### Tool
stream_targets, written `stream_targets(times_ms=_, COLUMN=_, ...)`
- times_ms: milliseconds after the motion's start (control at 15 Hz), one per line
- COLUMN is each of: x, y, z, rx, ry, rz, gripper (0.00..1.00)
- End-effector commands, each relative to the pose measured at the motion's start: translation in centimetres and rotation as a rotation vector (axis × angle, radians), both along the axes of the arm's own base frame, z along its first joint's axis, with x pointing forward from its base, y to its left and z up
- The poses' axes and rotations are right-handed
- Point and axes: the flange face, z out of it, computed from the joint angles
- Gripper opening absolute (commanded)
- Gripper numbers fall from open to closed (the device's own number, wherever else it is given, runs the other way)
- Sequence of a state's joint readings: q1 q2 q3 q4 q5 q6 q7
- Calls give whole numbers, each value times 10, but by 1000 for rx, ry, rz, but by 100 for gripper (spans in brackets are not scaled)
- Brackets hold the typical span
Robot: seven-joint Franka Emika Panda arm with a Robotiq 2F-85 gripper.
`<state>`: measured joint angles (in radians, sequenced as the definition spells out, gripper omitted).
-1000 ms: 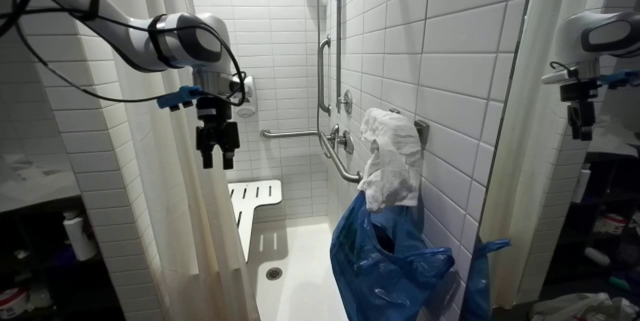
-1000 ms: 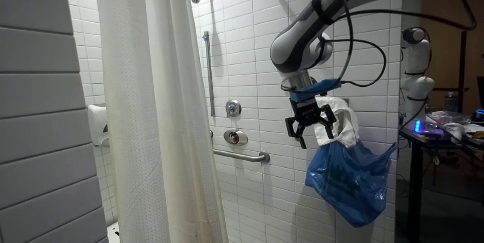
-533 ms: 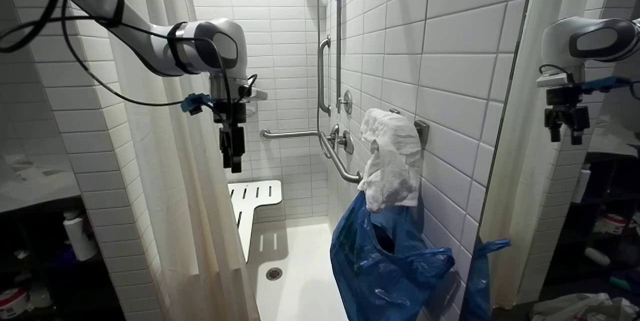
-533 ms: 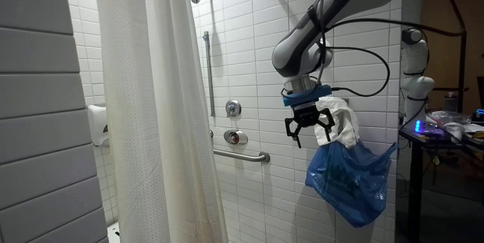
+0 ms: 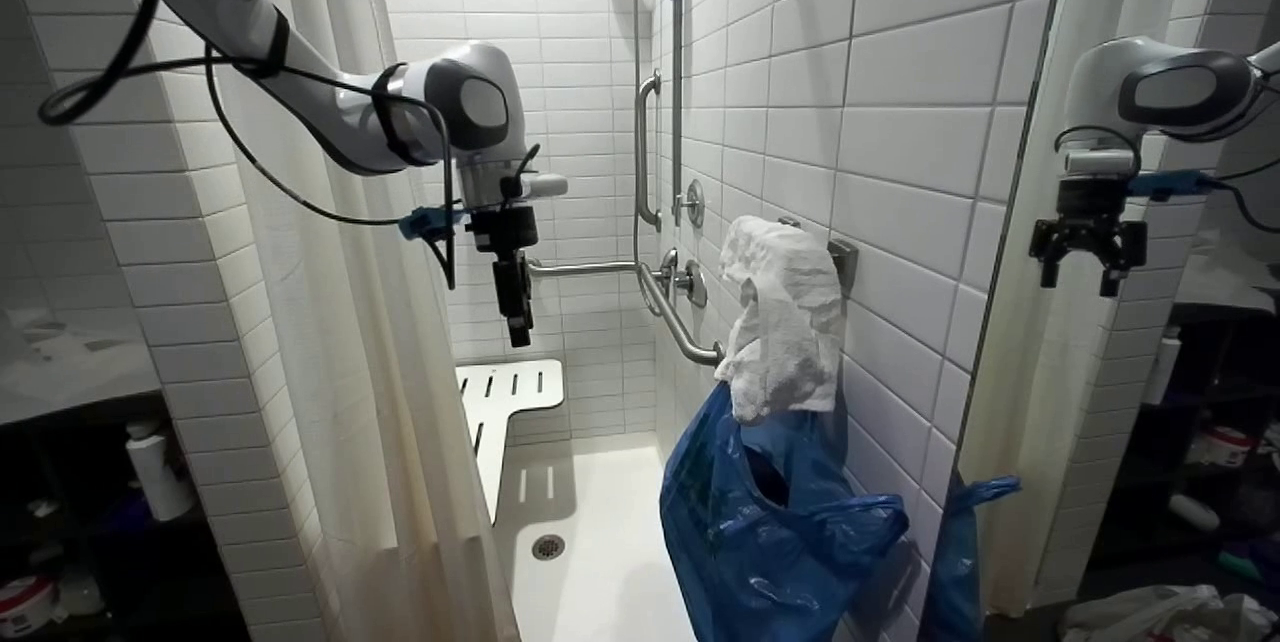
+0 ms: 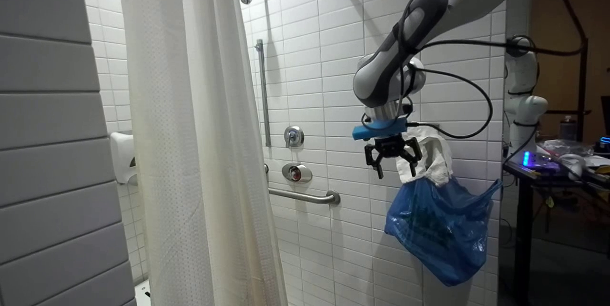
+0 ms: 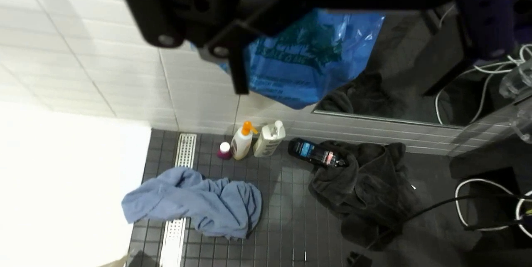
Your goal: Put the white towel in the plastic
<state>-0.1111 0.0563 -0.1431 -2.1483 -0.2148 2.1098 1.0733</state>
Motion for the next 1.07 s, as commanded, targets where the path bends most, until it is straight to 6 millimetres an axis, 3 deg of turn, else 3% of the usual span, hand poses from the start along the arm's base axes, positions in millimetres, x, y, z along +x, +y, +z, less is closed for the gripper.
stream_targets(times_ms=0, x=10, y=0, z=-1, rx=-140, ry=-81, rz=-110, gripper=100)
stream_targets(times_ms=533, x=16, y=-12, z=-23, rx=-556, ry=-131, rz=-308, gripper=100)
stream_targets(times_ms=1000, x=8, y=-37, z=-44, rx=-622, ry=-13, rz=-419, gripper=100)
